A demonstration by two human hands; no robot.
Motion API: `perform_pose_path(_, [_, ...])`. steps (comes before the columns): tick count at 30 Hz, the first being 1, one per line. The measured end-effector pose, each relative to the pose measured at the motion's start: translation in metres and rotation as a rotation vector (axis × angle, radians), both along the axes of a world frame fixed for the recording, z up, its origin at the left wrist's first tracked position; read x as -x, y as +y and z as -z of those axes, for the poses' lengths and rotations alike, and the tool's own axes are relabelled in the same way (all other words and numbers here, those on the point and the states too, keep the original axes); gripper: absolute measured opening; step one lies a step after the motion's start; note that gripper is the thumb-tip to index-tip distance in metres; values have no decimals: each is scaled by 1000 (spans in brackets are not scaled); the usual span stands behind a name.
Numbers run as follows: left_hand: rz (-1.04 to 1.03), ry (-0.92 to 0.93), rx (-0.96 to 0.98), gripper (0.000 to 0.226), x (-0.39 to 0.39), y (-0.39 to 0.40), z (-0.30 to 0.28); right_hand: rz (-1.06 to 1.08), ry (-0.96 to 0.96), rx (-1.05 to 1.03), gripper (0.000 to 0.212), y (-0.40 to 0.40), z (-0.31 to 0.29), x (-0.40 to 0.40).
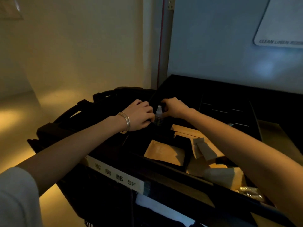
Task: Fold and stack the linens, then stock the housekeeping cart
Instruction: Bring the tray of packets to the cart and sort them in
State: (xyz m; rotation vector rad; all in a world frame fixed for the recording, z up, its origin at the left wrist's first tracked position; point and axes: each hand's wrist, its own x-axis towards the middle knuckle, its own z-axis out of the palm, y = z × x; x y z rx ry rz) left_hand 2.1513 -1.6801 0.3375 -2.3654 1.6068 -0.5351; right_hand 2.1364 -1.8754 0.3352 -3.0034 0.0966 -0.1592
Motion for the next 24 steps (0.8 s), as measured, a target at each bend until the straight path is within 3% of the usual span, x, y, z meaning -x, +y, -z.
perform_pose_path(3, [45,9,67,23,1,0,-2,-76,-40,-81,63,-13,-25,42])
perform_pose_path(6, [165,-13,150,24,13,-5,-4,-136,-106,-152,36,-30,-41,103])
perform_pose_path(8, [216,44,107,23,29,-17,-4,-145,-120,-183,22,-38,-48,150])
perform_pose_path(14, [312,190,28,26,60,-40,12,-78,84,-157,13,-54,-38,247])
perform_pose_path(17, [240,168,-34,25,57,-23,21,-38,182,-126,14,-58,-25,271])
perform_pose_path(20, [323,129,-2,25,60,-11,28,-3,231,-161,11,-62,-21,284])
perform_pose_path(24, [373,81,-29,36,65,-10,32,21,150,118,14,-56,-26,288])
